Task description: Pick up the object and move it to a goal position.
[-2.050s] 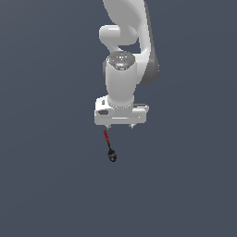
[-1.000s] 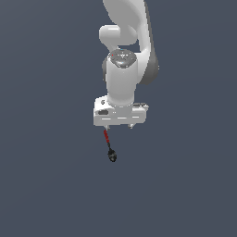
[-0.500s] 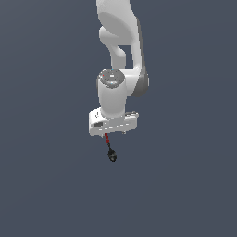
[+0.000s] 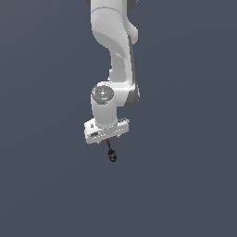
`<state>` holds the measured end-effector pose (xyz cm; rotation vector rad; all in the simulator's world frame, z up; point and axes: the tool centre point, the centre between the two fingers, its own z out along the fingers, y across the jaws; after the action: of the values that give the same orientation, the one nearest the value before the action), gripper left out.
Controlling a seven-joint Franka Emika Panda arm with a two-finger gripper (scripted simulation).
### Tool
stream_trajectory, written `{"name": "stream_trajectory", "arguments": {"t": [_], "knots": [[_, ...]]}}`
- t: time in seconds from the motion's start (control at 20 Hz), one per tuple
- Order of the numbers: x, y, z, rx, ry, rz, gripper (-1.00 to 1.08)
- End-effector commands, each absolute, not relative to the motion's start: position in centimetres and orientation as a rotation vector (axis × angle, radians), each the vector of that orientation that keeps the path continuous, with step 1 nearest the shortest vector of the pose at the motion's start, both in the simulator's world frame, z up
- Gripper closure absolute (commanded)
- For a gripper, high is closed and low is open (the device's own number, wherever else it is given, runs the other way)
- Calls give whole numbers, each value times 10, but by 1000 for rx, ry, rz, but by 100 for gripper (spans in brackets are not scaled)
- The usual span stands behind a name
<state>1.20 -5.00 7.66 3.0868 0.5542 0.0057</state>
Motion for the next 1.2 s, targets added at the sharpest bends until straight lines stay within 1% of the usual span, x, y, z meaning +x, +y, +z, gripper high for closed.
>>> {"name": "stream_trajectory", "arguments": {"t": [0.0,0.55,0.95,1.15], "knots": [[11,-54,68,3083,588,3,-92],[10,-57,56,3081,611,-1,-92],[8,-57,20,3081,615,0,-92],[9,-57,11,3081,616,0,-92]]}}
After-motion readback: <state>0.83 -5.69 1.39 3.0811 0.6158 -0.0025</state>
